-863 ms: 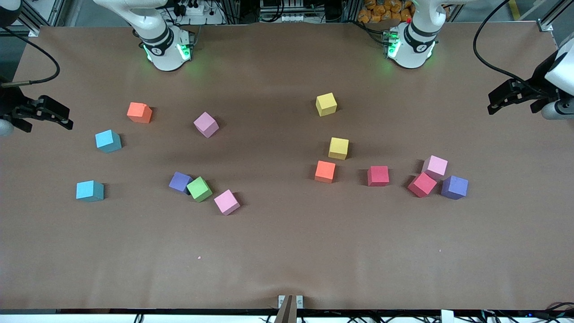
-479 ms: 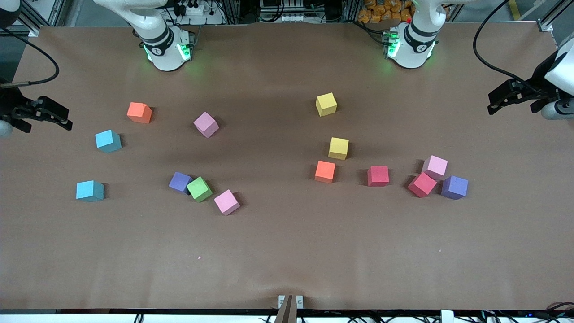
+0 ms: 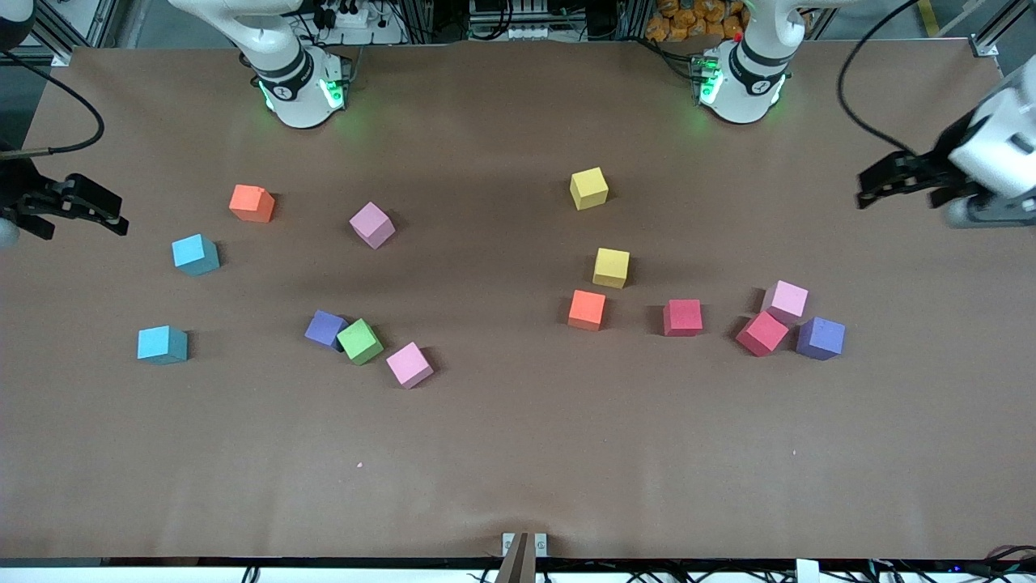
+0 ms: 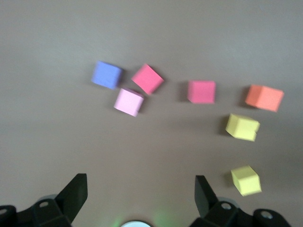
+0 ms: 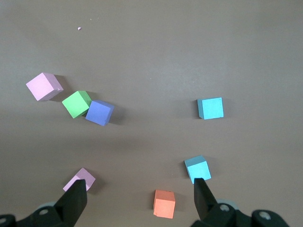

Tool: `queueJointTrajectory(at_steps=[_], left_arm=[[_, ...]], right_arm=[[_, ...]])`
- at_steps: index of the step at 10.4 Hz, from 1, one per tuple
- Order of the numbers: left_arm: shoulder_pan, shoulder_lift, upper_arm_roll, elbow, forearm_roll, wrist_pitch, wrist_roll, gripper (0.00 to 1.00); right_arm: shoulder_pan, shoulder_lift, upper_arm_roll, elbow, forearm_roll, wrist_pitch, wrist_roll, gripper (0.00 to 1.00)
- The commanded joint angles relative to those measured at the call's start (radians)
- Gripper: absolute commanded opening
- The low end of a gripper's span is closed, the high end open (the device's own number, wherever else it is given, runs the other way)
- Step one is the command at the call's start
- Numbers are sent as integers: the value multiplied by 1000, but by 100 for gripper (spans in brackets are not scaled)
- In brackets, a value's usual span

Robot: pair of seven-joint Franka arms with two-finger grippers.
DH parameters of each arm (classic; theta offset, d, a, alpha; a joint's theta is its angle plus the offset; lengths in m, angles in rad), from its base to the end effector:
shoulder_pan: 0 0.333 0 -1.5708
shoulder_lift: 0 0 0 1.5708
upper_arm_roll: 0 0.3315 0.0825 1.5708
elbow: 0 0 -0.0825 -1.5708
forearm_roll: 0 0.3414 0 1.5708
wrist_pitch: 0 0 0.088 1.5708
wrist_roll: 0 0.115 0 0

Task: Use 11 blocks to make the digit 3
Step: 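Reach the right gripper to a pink cube while the left gripper reaches a yellow cube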

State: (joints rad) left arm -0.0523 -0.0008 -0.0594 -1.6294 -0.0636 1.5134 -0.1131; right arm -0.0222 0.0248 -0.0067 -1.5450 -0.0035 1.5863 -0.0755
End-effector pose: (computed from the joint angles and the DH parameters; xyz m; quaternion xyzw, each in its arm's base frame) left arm 0.4981 -0.0635 0.6031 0.9978 0.0007 -0.0607 0.0251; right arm 0.5217 -0.0154 0.6317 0.9997 0.0233 0.0081 0.0023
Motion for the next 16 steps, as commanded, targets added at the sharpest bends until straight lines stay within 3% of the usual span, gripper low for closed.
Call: queueJointTrajectory(at_steps=[1,3,7,10,13,16], left_arm=[[-3,-8,-70,-133,-61,54,-69,100],[-3,-16,-184,-240,-56,135,-196,100],[-1,-11,-422,-452,-56,330,-425,100],[-9,54,-555,-518,-65,463,-595,100],[-73,168,-591,-567,-59,655,-727,100],[-105,194,-591,-644,-58,749,-754,100]], right_arm=[[-13,-19,8,-35,2,21,13,100],[-8,-14,10,-96,7,81,13,100],[28,-11,14,-298,14,367,13,100],[85,24,16,-409,16,503,4,100],[137,41,16,-498,16,564,-4,100],[195,107,16,-512,16,638,-53,100]])
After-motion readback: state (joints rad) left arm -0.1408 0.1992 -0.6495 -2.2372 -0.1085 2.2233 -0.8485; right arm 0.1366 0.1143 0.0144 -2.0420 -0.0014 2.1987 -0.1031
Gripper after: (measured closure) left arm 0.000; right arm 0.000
